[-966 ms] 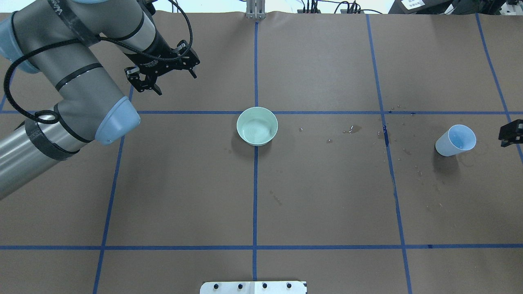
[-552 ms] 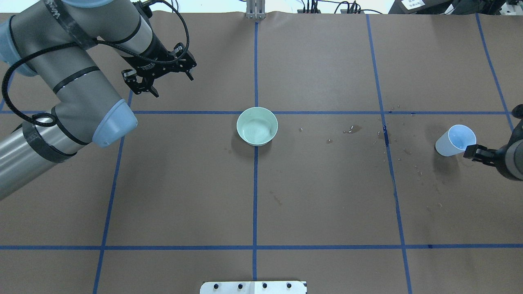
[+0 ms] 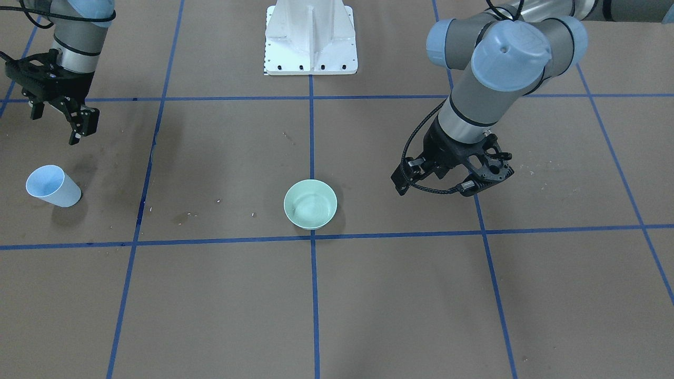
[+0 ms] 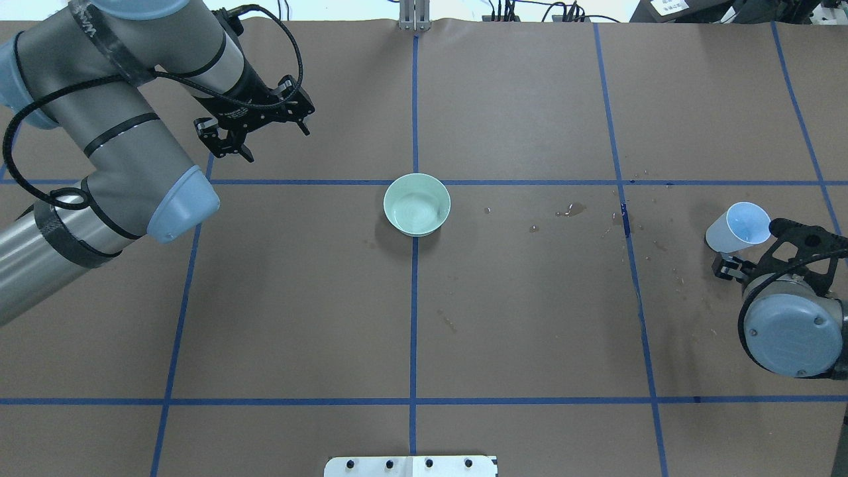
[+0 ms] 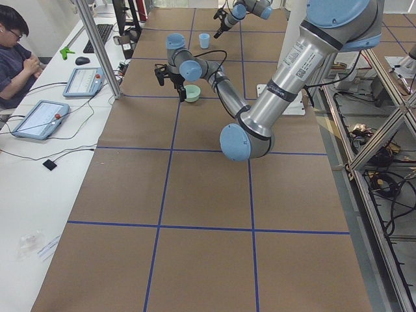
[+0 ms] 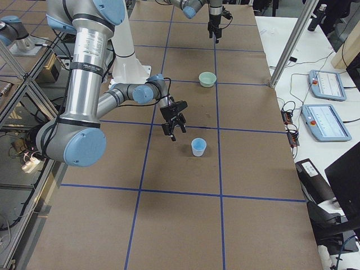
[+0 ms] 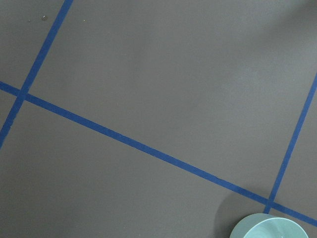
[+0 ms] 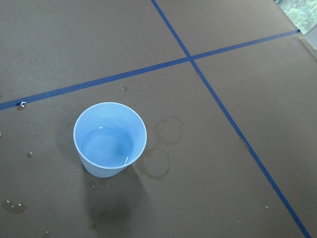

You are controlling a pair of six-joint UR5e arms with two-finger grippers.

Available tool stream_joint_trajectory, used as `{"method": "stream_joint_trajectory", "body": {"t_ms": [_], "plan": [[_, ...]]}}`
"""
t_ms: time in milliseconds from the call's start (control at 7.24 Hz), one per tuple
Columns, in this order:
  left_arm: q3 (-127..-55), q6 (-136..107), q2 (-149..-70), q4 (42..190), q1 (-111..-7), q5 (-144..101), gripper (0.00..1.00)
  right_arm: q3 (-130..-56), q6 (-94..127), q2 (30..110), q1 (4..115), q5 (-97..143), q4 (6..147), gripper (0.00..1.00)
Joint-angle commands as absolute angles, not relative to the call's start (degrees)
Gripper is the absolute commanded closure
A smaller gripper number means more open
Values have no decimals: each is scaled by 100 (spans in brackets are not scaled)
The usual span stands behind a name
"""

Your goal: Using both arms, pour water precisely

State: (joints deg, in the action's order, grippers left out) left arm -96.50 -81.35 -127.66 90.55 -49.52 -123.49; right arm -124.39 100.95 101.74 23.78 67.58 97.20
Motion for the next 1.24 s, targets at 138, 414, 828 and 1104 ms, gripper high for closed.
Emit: {"method": "stream_joint_trajectory", "body": {"t_ms": [138, 414, 828, 1104], "plan": [[-9642, -8156, -12753, 9053, -4939, -12349, 0, -12024, 10397, 9879, 2224, 5787, 9703, 2], [-9642, -8156, -12753, 9053, -4939, -12349, 0, -11884, 10433, 9870, 2058, 5398, 9694, 1], [-9659, -8078, -12683, 9061, -4974, -12340, 0, -10928, 10635, 9905, 1802, 4862, 8592, 2], [-10034, -7376, -12221, 9044, -5027, -12349, 0, -10758, 10635, 9940, 1776, 4685, 8499, 2]]}}
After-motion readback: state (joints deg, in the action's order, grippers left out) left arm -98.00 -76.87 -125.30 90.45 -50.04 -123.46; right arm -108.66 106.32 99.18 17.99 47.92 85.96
